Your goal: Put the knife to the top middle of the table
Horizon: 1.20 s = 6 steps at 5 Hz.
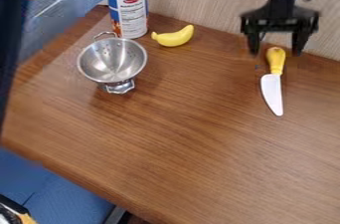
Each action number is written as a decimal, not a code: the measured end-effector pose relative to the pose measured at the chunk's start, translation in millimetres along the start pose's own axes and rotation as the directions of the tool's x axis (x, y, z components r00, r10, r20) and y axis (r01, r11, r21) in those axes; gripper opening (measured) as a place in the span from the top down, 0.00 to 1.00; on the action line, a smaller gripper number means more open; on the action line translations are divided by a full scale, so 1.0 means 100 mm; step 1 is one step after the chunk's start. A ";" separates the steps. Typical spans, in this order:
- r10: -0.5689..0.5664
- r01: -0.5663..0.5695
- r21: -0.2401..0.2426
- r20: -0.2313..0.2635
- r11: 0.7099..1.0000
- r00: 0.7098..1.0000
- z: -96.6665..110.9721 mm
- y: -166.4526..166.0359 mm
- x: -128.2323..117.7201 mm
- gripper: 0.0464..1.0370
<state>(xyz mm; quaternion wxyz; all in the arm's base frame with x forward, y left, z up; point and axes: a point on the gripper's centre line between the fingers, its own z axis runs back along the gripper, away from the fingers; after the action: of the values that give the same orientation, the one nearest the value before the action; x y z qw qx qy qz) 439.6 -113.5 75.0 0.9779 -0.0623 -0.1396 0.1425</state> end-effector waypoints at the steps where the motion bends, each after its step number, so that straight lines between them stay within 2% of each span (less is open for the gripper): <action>1: 0.005 -0.004 -0.031 0.035 1.000 0.999 0.24 0.07 0.01 0.04; 2: 0.007 0.001 -0.080 0.096 0.997 0.995 0.55 0.21 -0.03 0.04; 6: 0.008 0.000 -0.083 0.102 0.997 0.995 0.57 0.23 -0.02 0.04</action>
<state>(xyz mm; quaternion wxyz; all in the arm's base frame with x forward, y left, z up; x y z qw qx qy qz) 415.3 -87.1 125.0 0.9658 -0.0958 -0.1951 0.1417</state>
